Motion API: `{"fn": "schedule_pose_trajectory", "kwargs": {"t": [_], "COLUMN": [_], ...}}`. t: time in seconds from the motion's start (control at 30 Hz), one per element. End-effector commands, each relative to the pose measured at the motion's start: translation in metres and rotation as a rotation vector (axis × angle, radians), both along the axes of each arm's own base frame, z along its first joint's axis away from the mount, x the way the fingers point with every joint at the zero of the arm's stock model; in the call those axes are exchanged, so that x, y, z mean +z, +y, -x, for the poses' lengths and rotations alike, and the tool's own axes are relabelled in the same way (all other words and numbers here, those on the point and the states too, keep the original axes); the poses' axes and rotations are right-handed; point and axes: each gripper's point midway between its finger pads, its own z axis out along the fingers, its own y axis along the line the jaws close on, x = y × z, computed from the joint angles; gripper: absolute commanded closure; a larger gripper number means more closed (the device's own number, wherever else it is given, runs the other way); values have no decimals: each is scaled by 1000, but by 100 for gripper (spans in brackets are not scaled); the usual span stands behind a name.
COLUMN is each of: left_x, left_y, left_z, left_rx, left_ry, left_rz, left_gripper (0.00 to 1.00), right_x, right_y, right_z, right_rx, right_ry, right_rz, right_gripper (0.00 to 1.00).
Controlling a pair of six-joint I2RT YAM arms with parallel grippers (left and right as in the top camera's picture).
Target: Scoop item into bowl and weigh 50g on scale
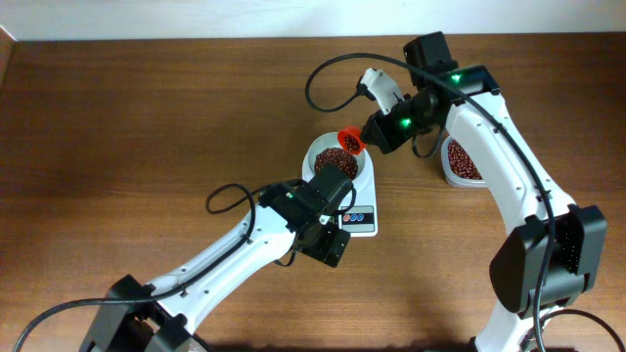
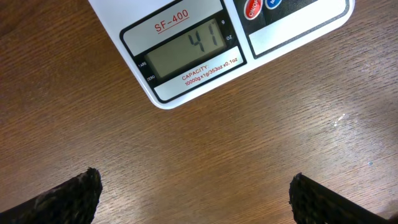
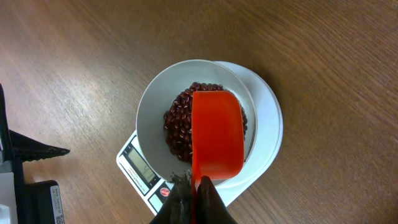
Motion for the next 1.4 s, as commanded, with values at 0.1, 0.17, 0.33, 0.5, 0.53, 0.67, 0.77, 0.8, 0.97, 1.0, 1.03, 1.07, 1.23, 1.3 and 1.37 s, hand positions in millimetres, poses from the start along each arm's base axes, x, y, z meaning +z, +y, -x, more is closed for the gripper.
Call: {"fn": "schedule_pose_trajectory", "kwargs": {"t": [0.1, 0.17, 0.33, 0.5, 0.53, 0.67, 0.77, 0.8, 0.97, 1.0, 1.03, 1.07, 1.23, 1.3, 1.37], "left_x": [1, 1, 1, 1, 1, 1, 1, 1, 1, 1, 1, 1, 1, 1, 1], "left_y": [1, 1, 1, 1, 1, 1, 1, 1, 1, 1, 1, 1, 2, 1, 1], "left_z": [1, 1, 1, 1, 1, 1, 1, 1, 1, 1, 1, 1, 1, 1, 1], "left_rx": [-3, -3, -3, -3, -3, -3, -3, -3, -3, -3, -3, -3, -3, -3, -3], "left_ry": [-10, -10, -10, -10, -10, -10, -10, -10, -10, -10, -10, -10, -10, -10, -10], "left_rz": [-4, -4, -4, -4, -4, -4, -4, -4, -4, -4, -4, -4, -4, -4, -4], "left_gripper": [1, 1, 1, 1, 1, 1, 1, 1, 1, 1, 1, 1, 1, 1, 1], "right_x": [23, 23, 23, 23, 23, 23, 23, 23, 23, 24, 24, 24, 20, 19, 19], "right_y": [2, 2, 2, 2, 2, 2, 2, 2, 2, 2, 2, 3, 4, 6, 6], "right_z": [-3, -3, -3, -3, -3, -3, -3, -3, -3, -4, -5, -5, -2, -1, -2], "right_rx": [12, 11, 11, 11, 11, 11, 12, 12, 34, 33, 32, 32, 70, 95, 82], "right_ry": [-71, -71, -71, -71, -71, -71, -72, -72, -87, -91, -94, -97, -118, -133, -131], "right_rz": [-8, -8, -8, -8, -8, -8, -8, -8, -4, -4, -5, -6, 44, 57, 53], "right_gripper": [96, 96, 96, 96, 96, 96, 96, 96, 96, 96, 96, 96, 96, 96, 96]}}
